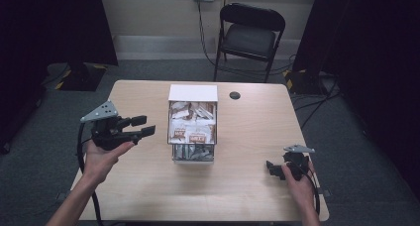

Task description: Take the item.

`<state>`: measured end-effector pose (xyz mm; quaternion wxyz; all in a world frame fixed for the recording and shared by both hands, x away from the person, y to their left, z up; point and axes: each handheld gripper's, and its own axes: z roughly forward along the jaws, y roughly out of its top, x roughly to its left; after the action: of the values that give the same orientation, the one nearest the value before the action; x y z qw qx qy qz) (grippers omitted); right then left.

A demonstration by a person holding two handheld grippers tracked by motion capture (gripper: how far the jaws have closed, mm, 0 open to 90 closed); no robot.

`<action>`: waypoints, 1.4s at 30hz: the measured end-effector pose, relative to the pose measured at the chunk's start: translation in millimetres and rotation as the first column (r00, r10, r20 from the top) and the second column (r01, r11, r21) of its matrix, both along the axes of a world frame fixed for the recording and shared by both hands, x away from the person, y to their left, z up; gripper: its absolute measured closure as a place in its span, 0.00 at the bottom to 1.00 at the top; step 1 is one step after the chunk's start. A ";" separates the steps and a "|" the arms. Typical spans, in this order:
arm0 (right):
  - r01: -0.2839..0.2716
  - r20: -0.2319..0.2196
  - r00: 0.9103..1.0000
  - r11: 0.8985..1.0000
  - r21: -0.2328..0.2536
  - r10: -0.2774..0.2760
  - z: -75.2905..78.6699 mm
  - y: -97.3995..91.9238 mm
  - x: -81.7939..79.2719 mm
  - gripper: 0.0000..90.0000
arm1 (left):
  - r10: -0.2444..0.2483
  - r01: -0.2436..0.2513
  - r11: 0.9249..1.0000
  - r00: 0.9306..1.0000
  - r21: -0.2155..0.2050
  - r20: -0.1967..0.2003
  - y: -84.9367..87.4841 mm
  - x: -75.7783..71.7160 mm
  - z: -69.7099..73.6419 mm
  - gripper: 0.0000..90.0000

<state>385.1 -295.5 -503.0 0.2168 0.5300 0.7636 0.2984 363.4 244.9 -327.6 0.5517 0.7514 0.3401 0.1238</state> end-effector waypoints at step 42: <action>0.000 0.000 1.000 1.000 0.000 0.000 0.0 0.0 0.1 0.00 | -0.214 0.214 0.977 0.976 -0.013 0.041 -69.0 29.8 13.8 0.66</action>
<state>385.2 -295.5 -503.0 0.2165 0.5300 0.7636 0.2984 393.2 175.9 -313.8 0.5747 0.7764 0.2474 0.0757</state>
